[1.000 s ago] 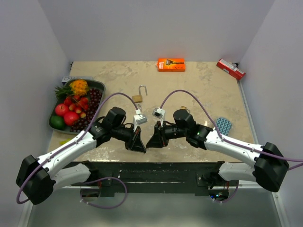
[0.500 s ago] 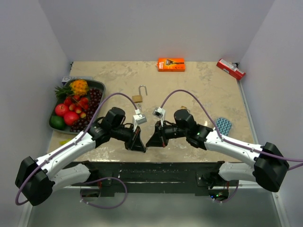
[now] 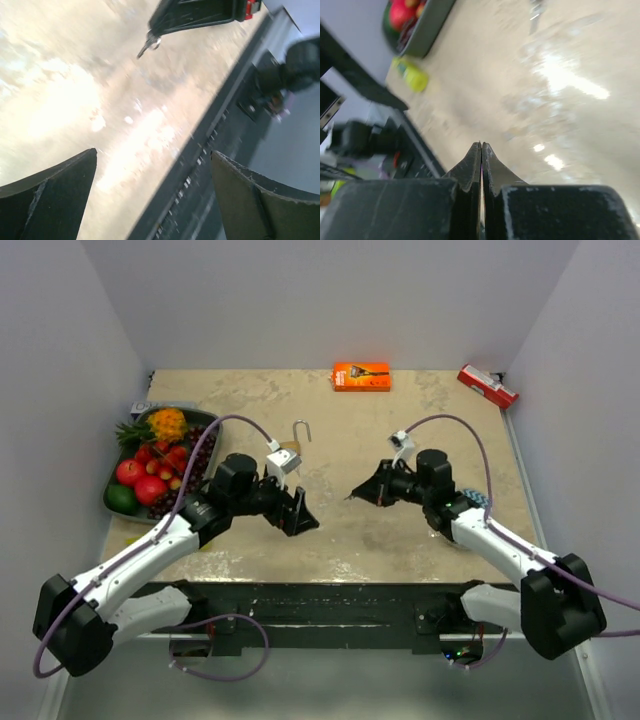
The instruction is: Unlock with the key
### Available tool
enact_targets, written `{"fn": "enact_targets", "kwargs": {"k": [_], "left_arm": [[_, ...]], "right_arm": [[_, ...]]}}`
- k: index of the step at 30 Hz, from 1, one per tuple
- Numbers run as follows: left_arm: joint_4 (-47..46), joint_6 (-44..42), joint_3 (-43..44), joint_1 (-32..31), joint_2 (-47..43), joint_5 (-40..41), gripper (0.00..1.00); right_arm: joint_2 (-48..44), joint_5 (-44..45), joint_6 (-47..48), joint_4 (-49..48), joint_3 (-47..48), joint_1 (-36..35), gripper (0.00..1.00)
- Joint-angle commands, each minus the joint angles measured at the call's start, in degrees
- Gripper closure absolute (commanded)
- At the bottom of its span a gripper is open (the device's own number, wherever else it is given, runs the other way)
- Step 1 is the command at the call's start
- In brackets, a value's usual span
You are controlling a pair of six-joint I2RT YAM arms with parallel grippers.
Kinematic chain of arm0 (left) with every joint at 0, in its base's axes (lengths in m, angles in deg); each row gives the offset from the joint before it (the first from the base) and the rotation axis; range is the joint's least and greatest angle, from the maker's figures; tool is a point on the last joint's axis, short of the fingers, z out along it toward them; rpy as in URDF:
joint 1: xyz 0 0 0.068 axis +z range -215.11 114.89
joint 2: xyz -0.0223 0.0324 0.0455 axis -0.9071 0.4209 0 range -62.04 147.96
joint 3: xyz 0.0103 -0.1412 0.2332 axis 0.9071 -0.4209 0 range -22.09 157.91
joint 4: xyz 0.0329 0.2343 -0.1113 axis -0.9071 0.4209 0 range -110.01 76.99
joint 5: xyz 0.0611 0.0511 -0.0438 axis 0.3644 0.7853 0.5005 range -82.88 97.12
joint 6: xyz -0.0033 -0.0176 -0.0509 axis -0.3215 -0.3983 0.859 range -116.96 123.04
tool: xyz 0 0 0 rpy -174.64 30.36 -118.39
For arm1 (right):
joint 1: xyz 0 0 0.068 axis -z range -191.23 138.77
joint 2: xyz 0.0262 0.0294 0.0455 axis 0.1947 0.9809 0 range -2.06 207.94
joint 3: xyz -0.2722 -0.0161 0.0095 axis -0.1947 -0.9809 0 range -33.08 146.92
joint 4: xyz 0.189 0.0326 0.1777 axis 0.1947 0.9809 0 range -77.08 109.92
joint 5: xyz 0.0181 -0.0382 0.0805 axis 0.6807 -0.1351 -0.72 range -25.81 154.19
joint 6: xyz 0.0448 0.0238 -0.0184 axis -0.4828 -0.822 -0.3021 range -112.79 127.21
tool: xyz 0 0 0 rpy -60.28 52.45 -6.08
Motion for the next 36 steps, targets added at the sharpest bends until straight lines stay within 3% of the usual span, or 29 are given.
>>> {"fn": "enact_targets", "kwargs": {"k": [1, 5, 9, 17, 27, 36], "left_arm": [[-11.0, 1.8, 5.0, 0.1, 6.7, 10.5, 0.02], [-20.5, -2.2, 10.7, -1.2, 17.8, 11.1, 0.03], [-20.2, -5.0, 22.9, -1.9, 36.7, 10.2, 0.05], [-22.8, -6.0, 43.6, -2.1, 60.5, 2.8, 0.05], [-23.3, -5.3, 58.7, -2.1, 75.1, -0.6, 0.06], [-28.1, 0.8, 64.1, -2.2, 84.2, -5.5, 0.06]], "right_arm": [[-2.5, 5.2, 1.1, -1.1, 0.9, 10.0, 1.0], [-4.2, 4.6, -1.0, -4.9, 0.2, 20.2, 1.0], [-5.3, 3.1, -3.9, -7.8, 0.0, 26.5, 1.0], [-9.4, 3.5, -4.6, -7.0, -1.9, 27.7, 1.0], [-11.6, 1.5, -4.2, -5.2, -0.6, 27.7, 1.0], [-11.1, 1.0, -3.9, -5.0, -0.1, 29.3, 1.0]]}}
